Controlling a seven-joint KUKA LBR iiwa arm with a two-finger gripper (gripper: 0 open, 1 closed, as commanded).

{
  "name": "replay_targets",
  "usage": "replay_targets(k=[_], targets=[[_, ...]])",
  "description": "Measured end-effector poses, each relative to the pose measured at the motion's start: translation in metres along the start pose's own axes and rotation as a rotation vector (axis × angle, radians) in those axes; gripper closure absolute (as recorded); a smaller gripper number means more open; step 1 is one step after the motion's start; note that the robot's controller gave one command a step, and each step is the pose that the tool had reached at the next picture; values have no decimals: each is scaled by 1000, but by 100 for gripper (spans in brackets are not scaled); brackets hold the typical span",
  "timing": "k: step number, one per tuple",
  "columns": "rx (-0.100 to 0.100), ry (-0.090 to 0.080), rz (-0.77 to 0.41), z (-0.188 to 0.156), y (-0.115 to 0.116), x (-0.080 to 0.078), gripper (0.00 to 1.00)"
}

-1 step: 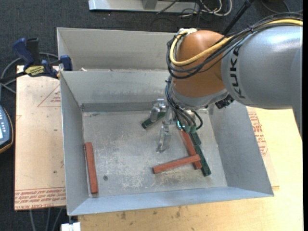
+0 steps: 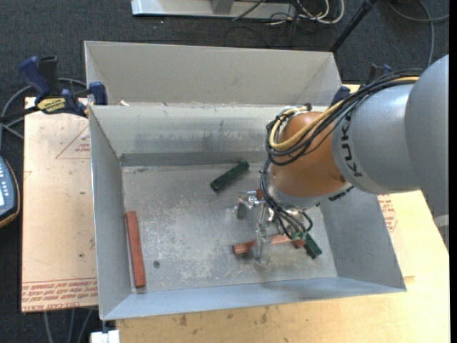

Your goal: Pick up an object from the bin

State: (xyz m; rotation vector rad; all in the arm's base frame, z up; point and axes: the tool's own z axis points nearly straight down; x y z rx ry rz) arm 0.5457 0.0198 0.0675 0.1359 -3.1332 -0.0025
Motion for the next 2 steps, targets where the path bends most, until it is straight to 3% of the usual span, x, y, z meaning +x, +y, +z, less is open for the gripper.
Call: replay_targets(k=[1,2], targets=[[1,-6,198,-33,-29,19,0],[0,-8,216,-32,-38,12,0]])
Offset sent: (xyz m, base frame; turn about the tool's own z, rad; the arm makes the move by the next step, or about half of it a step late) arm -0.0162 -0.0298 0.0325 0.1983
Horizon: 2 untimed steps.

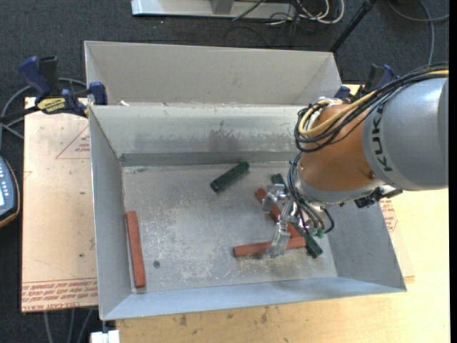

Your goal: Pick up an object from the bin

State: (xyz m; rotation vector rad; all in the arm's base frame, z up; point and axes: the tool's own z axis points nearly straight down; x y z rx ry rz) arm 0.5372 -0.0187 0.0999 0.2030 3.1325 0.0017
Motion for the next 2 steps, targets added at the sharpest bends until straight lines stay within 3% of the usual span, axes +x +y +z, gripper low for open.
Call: replay_targets(k=[1,2], targets=[[-3,-8,99,28,-5,2,0],[-1,-2,97,27,-4,0,0]])
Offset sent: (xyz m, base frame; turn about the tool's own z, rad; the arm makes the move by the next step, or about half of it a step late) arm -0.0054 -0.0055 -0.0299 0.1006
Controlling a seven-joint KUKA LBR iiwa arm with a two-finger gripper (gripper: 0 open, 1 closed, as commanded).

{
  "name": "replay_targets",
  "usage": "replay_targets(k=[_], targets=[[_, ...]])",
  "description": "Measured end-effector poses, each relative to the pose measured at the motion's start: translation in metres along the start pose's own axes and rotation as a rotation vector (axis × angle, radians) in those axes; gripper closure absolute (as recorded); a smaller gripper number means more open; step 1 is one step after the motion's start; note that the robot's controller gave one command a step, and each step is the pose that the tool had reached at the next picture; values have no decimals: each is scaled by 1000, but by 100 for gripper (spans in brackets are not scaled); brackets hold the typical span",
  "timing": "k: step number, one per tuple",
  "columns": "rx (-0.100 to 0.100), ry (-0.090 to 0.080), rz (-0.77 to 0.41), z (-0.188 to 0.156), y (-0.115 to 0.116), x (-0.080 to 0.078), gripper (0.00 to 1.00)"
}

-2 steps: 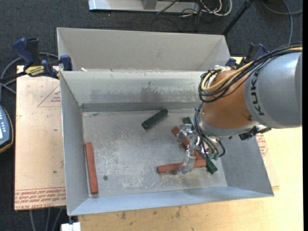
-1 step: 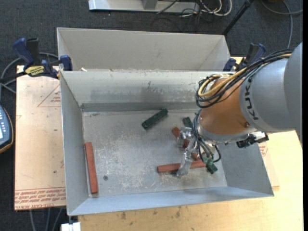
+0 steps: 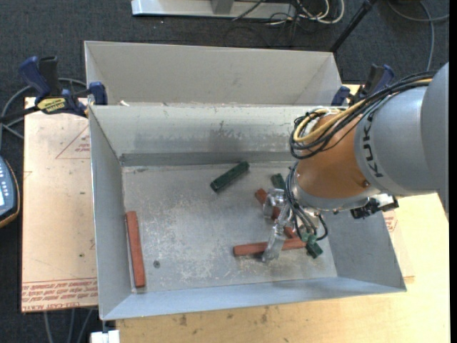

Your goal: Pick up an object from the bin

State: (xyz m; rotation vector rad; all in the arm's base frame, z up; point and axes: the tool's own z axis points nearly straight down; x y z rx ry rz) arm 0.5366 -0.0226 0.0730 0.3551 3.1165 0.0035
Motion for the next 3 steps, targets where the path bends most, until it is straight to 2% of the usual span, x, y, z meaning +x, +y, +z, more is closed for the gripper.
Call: replay_targets(k=[1,2,3], targets=[[0,2,2,1,0,1,100],[0,-1,0,-43,1,-1,100],[0,-3,-2,-100,1,-3,100]])
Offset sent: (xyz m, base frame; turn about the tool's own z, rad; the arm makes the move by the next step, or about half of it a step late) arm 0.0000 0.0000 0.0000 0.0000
